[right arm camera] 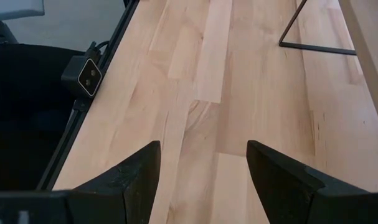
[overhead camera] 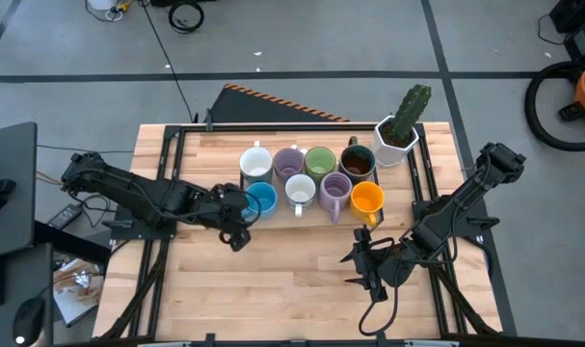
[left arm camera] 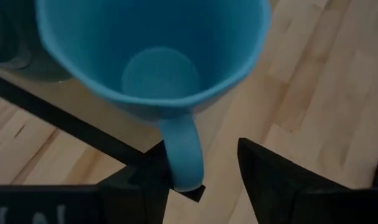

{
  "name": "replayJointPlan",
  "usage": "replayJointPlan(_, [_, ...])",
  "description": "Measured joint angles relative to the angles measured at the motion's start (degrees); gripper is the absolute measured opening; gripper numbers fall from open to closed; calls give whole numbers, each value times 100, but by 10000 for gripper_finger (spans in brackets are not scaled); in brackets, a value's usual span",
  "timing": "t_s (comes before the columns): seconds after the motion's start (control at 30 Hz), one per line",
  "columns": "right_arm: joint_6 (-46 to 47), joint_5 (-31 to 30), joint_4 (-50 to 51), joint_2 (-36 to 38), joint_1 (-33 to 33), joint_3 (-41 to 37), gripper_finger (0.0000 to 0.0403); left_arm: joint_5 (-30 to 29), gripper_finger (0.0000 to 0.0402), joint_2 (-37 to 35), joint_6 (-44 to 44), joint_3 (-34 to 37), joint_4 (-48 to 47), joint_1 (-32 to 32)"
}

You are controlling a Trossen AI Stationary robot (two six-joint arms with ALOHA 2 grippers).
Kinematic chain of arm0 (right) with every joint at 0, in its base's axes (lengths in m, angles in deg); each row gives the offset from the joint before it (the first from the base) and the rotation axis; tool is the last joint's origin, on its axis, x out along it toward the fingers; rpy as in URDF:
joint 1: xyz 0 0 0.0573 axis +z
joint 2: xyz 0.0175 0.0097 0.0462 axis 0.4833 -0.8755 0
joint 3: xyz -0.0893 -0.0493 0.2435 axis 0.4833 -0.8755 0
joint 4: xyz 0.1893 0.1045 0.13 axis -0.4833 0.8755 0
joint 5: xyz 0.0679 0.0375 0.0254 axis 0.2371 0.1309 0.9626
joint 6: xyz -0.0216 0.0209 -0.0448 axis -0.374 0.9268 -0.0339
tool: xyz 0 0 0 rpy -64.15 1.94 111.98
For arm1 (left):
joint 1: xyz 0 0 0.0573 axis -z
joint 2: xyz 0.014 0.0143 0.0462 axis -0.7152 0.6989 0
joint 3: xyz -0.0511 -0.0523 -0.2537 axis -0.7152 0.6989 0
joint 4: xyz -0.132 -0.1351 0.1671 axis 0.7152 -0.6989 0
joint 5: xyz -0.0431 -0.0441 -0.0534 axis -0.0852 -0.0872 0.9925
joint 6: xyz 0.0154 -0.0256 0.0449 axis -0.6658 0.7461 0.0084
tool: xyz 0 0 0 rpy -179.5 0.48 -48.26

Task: Place coffee mugs
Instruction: Put the blue mug on the shelf

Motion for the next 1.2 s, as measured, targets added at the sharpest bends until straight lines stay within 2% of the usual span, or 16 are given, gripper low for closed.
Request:
replayJointPlan(0.13, [88, 2, 0, 0, 23, 0, 244, 198, 191, -24, -317, 0, -5, 16])
replayJointPlan(0.3, [91, 0, -6, -22, 102, 0, 244, 114, 192, -222, -560, 0, -44, 70])
replayJointPlan(0.6, [170, 0, -10, -52, 103, 2, 244, 74, 192, -413, -586, 4, -705, 284])
replayJointPlan(0.83, [281, 0, -24, -52, 103, 2, 244, 72, 192, -417, -737, 4, -783, 623])
replayJointPlan(1.1, [286, -2, -50, -52, 103, 2, 244, 23, 192, -412, -690, 4, -779, 651])
replayJointPlan(1.2, [286, -4, -50, -52, 103, 2, 244, -163, 192, -384, -612, 4, -768, 656])
